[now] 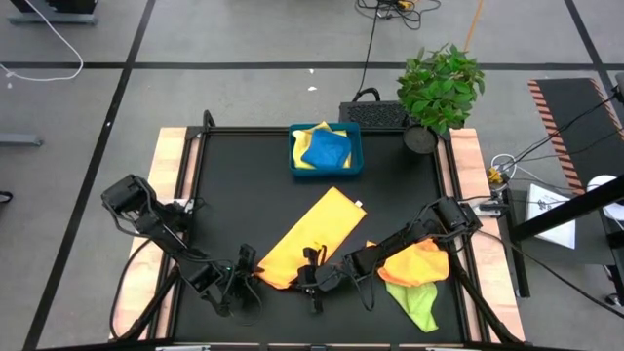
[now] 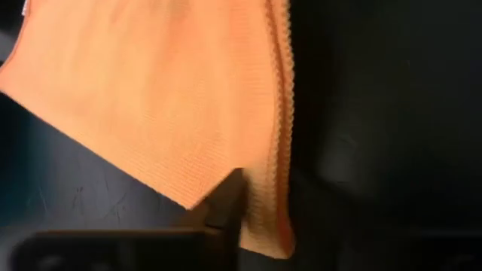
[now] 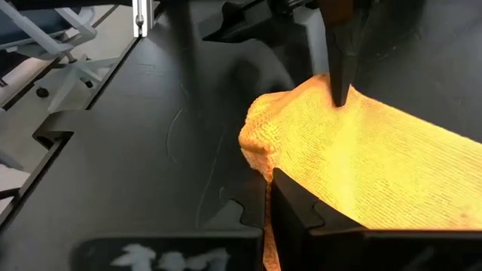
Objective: Fold microfiber towels
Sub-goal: Fold the left orange microfiber towel
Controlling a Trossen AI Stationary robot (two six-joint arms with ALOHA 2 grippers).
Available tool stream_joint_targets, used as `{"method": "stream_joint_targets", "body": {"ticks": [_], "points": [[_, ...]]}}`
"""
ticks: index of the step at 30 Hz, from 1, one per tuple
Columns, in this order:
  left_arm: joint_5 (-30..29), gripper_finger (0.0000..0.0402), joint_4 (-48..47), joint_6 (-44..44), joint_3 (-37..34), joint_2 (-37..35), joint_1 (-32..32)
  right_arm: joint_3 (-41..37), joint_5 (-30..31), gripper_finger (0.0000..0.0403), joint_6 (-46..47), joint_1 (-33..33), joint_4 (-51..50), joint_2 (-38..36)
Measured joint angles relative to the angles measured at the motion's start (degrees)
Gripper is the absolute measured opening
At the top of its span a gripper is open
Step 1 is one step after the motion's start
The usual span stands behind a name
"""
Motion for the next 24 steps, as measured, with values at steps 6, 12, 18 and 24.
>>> {"method": "stream_joint_targets", "body": {"ticks": [6, 12, 18, 24], "points": [[0.33, 0.0011, 0.8, -0.15, -0.06, 0.0, 2.04, 0.0, 0.07, 0.0004, 0.0, -0.39, -0.78, 0.0], [5.29, 0.0005, 1.02, -2.09, 1.71, -2.16, 5.6, 0.0, 0.22, 0.0022, -0.48, -0.76, -2.44, 0.0], [11.76, 0.0004, -2.73, -5.07, 5.35, -5.53, 9.94, 0.0, 1.57, 0.0082, -0.05, -0.7, -2.88, 0.0], [17.44, 0.0003, -10.22, -5.13, 12.06, -6.38, 14.45, 0.0, 10.33, 0.0131, 2.31, -0.63, -11.79, -2.01]]}}
